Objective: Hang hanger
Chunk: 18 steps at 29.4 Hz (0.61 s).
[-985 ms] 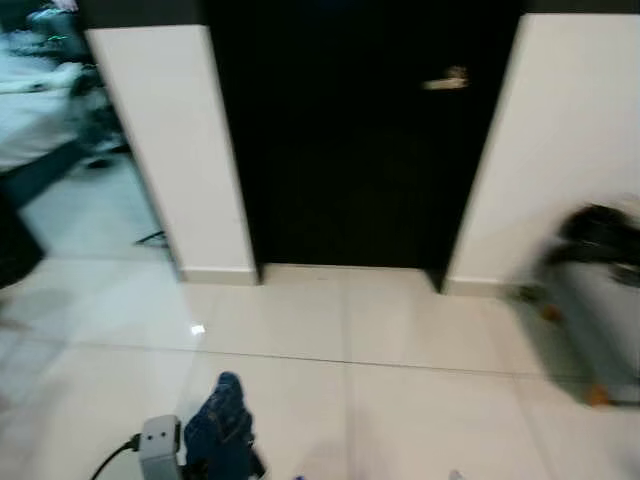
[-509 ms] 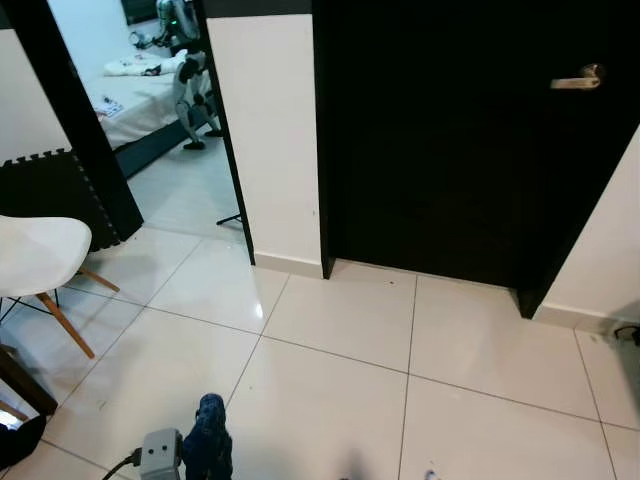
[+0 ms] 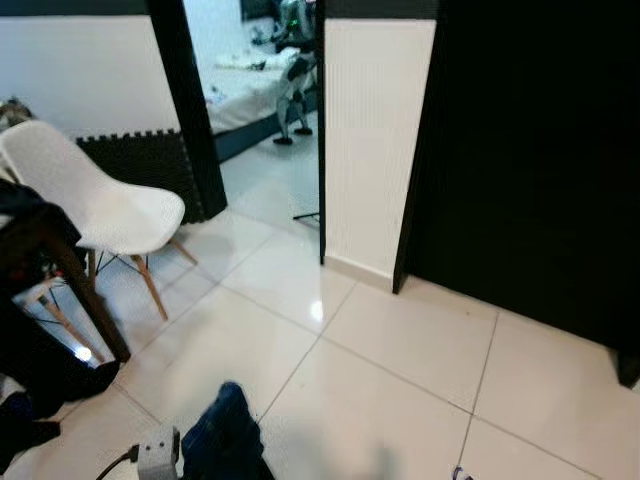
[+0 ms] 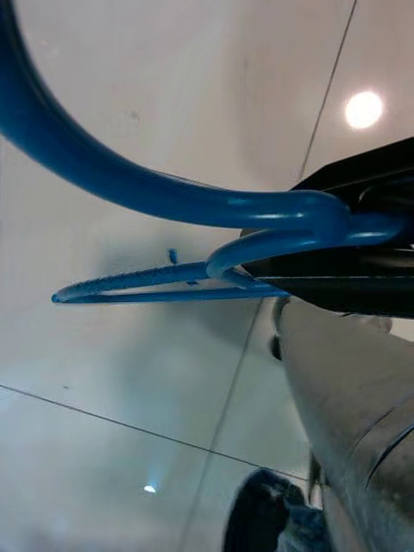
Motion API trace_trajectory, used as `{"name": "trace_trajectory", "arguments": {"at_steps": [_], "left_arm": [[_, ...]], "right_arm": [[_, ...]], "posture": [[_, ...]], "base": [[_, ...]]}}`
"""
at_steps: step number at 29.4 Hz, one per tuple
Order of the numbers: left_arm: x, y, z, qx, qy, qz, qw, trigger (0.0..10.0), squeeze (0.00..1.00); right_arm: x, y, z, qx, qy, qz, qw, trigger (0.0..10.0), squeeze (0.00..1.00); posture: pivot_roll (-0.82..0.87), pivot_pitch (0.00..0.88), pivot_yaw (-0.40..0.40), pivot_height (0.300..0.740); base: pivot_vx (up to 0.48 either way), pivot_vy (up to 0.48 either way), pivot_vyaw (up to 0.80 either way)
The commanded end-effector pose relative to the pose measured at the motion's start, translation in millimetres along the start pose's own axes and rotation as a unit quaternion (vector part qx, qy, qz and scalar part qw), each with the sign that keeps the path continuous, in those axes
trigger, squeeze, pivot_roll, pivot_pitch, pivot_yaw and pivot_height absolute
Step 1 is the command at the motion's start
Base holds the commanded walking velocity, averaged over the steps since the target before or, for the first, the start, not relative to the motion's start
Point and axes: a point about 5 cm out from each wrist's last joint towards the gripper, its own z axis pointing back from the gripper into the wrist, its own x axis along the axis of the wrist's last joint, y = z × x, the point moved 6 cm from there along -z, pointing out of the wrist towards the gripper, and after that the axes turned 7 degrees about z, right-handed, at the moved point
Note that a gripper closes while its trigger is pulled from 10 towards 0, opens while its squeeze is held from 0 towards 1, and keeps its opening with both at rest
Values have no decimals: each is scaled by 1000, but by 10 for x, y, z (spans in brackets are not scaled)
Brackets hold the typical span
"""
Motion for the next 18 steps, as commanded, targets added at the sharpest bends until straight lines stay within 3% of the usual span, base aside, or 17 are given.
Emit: {"name": "trace_trajectory", "arguments": {"at_steps": [1,7,11,15,18], "left_arm": [[74,9,-15,-1,-10,-6,1000,10000,0],[97,19,-15,2,-16,-9,1000,10000,0],[173,29,-12,9,-37,-24,999,10000,0],[222,13,-11,6,-52,-29,998,10000,0],[253,4,-10,5,-62,-33,998,10000,0]], "right_arm": [[-30,42,-9,3,5,-4,1000,10000,0],[-17,142,-63,10,6,-2,1000,10000,0],[-84,337,-97,26,15,5,1000,10000,0],[-88,353,-103,27,17,19,999,10000,0],[-45,231,-100,15,21,29,999,10000,0]], "posture": [[-75,0,38,740],[-72,0,42,740],[-71,0,43,740],[-69,0,45,740],[-65,0,45,740]], "base": [[0,0,744],[0,0,744],[80,0,548],[350,0,0],[390,0,0]]}}
